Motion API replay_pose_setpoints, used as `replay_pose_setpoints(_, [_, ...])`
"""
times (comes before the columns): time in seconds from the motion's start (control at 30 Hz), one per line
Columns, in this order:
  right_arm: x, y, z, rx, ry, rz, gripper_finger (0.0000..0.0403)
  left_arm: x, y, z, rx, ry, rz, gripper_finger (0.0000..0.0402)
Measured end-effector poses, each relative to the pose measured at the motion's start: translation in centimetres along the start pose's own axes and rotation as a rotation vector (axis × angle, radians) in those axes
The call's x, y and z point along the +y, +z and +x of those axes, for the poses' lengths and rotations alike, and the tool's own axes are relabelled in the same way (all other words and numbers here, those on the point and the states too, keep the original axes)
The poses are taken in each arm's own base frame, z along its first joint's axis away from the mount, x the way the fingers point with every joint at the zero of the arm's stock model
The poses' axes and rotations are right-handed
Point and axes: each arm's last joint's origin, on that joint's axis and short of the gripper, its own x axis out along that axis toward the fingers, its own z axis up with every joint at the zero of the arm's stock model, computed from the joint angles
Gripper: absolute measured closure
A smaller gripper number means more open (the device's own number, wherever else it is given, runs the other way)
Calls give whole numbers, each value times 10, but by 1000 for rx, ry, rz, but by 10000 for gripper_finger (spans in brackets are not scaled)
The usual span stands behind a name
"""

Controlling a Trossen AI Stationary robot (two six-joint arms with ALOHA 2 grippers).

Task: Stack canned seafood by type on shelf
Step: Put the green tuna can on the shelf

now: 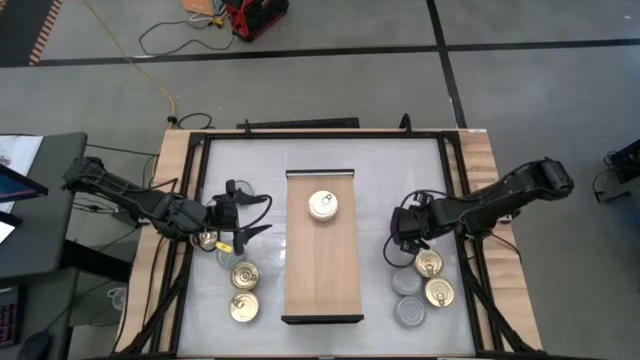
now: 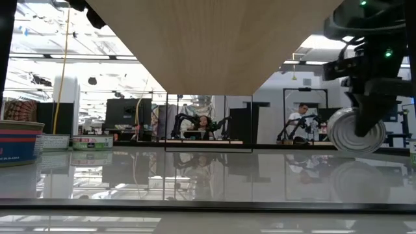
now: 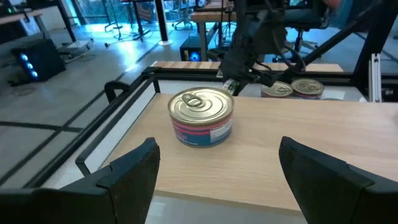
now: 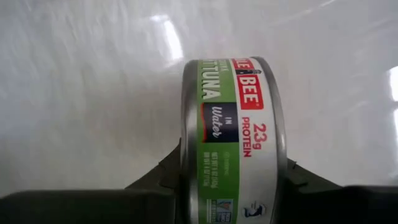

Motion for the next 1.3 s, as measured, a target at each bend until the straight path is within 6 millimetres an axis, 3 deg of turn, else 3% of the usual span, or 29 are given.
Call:
replay_pose_setpoints(0.1, [5,5,-16,-75,-61,-81,250,0,0,0,0,0,-34,86])
replay_pose_setpoints(0.3, [18,22,-65,-325,-209,-283,250,0,0,0,0,1,-74,86])
replay_pose_setpoints(0.43, [27,28,-90,-443,-216,-364,250,0,0,0,0,1,-111,86])
replay_pose_setpoints(0.7, [69,33,-123,-754,-216,-680,248,0,0,0,-4,4,-156,86])
replay_pose_setpoints(0.83, [92,37,-126,-839,-302,-864,248,0,2,0,-21,1,-170,86])
replay_pose_setpoints(1.03, [126,54,-111,-890,-404,-1040,247,0,2,0,-22,-1,-170,86])
replay_pose_setpoints(1.3, [147,68,-105,-988,-461,-1141,239,-1,2,0,-16,-33,-185,86])
